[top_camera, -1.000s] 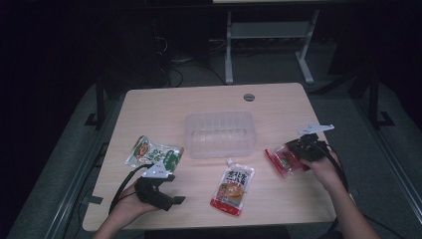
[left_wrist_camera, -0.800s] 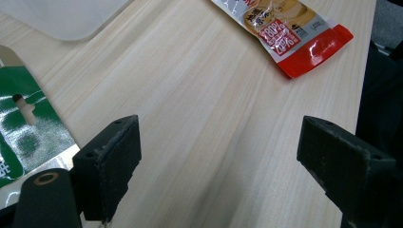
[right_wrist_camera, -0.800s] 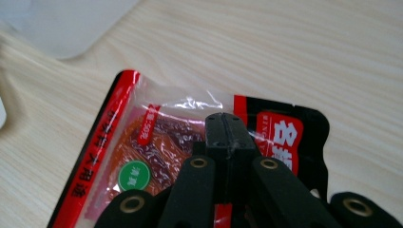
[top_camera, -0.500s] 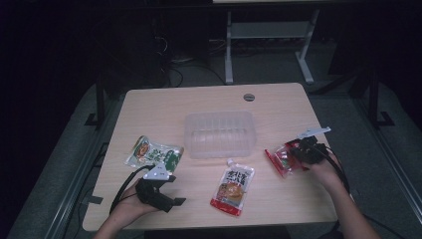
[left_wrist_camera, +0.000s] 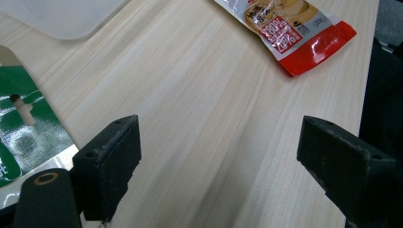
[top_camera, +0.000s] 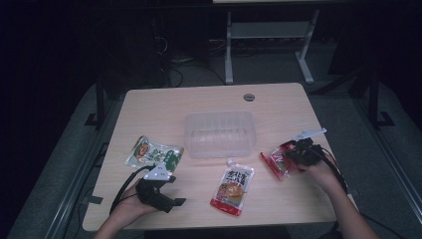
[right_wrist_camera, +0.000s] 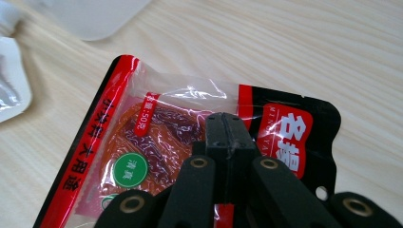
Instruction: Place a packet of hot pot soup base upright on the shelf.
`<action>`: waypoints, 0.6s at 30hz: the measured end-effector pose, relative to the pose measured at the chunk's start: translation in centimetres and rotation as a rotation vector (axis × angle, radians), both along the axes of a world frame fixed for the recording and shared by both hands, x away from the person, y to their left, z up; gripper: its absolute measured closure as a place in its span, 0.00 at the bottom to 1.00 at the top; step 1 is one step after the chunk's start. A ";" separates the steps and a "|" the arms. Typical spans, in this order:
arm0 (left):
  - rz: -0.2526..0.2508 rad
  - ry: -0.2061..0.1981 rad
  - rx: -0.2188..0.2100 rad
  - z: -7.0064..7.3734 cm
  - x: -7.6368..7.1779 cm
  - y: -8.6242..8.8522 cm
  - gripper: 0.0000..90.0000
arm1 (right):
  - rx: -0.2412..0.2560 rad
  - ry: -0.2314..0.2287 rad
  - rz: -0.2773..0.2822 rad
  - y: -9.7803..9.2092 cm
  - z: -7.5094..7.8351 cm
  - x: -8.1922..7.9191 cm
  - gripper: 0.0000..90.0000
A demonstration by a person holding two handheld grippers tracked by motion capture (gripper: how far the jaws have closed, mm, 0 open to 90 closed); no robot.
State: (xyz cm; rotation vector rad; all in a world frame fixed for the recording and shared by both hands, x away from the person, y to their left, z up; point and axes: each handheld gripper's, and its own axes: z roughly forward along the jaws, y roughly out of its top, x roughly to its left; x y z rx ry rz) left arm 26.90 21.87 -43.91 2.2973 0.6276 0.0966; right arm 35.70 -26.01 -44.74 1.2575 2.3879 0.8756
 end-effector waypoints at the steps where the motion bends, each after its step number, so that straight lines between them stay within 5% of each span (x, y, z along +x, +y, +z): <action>1: -0.001 0.002 0.002 0.0 0.0 0.0 0.16 | 0.001 0.006 0.011 0.3 0.0 -0.1 1.00; 12: -0.005 0.002 0.006 0.0 0.0 0.0 0.16 | -0.001 0.022 0.074 1.9 0.3 -0.7 1.00; 18: -0.010 0.006 0.008 -0.1 0.0 0.0 0.16 | 0.001 0.024 0.084 1.2 0.5 -1.5 1.00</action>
